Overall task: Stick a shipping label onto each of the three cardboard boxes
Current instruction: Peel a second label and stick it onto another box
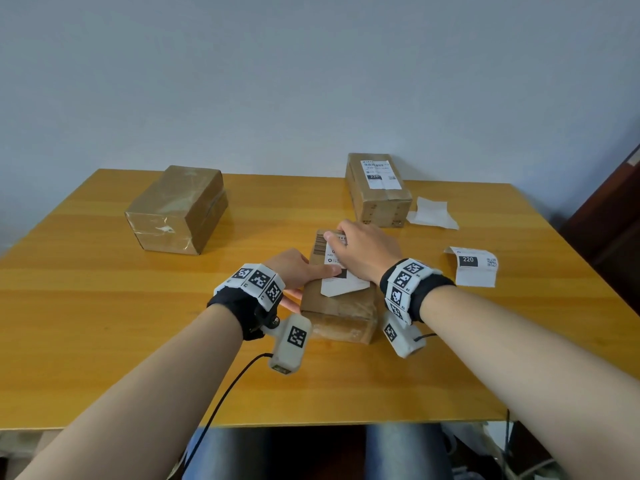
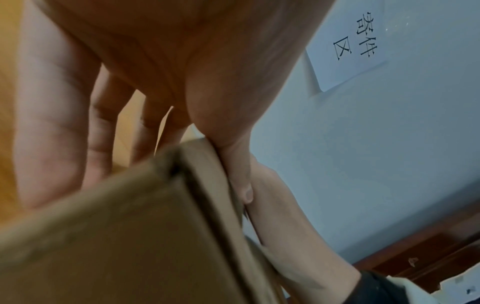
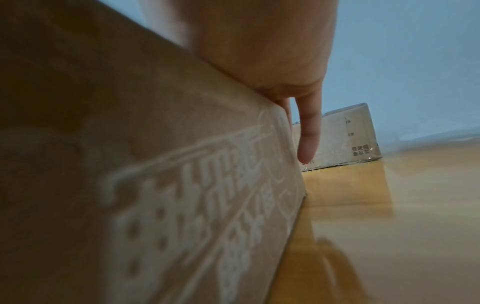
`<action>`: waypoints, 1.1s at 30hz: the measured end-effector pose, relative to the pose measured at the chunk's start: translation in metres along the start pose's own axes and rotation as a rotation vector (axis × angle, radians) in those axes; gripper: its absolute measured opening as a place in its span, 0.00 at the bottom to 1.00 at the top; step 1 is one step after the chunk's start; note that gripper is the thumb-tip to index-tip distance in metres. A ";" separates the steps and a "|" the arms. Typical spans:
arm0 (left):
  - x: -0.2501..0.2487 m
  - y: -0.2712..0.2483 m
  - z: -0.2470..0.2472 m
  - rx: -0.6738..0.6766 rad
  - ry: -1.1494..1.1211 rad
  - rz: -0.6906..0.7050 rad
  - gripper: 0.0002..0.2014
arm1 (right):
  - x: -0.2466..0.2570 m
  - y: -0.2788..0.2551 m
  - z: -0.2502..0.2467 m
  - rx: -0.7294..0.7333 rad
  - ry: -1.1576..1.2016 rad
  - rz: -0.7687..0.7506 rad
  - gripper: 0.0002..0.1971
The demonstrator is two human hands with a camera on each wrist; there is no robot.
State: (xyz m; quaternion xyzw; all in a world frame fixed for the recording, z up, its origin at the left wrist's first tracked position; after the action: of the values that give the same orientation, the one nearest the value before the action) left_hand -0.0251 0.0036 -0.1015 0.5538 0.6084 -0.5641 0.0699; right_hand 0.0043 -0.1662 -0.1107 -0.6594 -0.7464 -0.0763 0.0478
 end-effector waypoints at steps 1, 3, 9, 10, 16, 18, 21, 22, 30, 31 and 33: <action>0.001 0.001 0.000 0.001 0.002 0.004 0.23 | 0.000 0.000 0.000 0.001 -0.004 0.002 0.29; 0.002 0.002 -0.001 -0.005 0.014 0.015 0.22 | 0.000 0.001 0.000 0.004 -0.014 0.012 0.29; 0.004 0.003 -0.003 0.004 0.002 0.013 0.22 | -0.003 0.008 0.000 -0.020 -0.041 0.057 0.29; 0.004 0.003 -0.004 0.007 0.008 0.010 0.23 | -0.004 0.009 -0.001 -0.021 -0.036 0.069 0.30; 0.006 0.006 -0.007 0.060 0.031 -0.029 0.28 | -0.010 0.018 -0.002 -0.012 -0.019 0.092 0.36; 0.004 0.006 -0.008 0.063 0.042 -0.032 0.27 | -0.012 0.023 -0.001 -0.011 -0.023 0.099 0.36; 0.003 0.010 -0.011 0.074 0.066 -0.041 0.26 | -0.017 0.029 0.001 -0.013 -0.013 0.104 0.36; 0.003 0.012 -0.013 0.087 0.073 -0.047 0.27 | -0.018 0.031 0.001 -0.018 -0.003 0.100 0.35; 0.006 0.021 -0.025 0.124 0.053 -0.034 0.31 | -0.028 0.045 0.002 -0.043 0.063 0.081 0.33; 0.006 0.023 -0.026 0.122 0.053 -0.029 0.31 | -0.029 0.046 0.001 -0.040 0.059 0.080 0.33; 0.006 0.025 -0.028 0.125 0.052 -0.027 0.31 | -0.029 0.050 0.001 -0.036 0.062 0.087 0.32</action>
State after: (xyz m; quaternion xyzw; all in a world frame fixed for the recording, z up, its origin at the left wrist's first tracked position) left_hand 0.0060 0.0224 -0.1111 0.5631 0.5812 -0.5874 0.0117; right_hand 0.0572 -0.1887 -0.1143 -0.6893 -0.7137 -0.1079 0.0624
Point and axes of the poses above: each hand's wrist, its own y-axis towards the middle knuckle, its own z-axis out of the palm, x = y × z, the point moved 2 cm from there along y, towards the middle knuckle, and after that the axes turned 4 degrees about x, right-handed, at the moved point
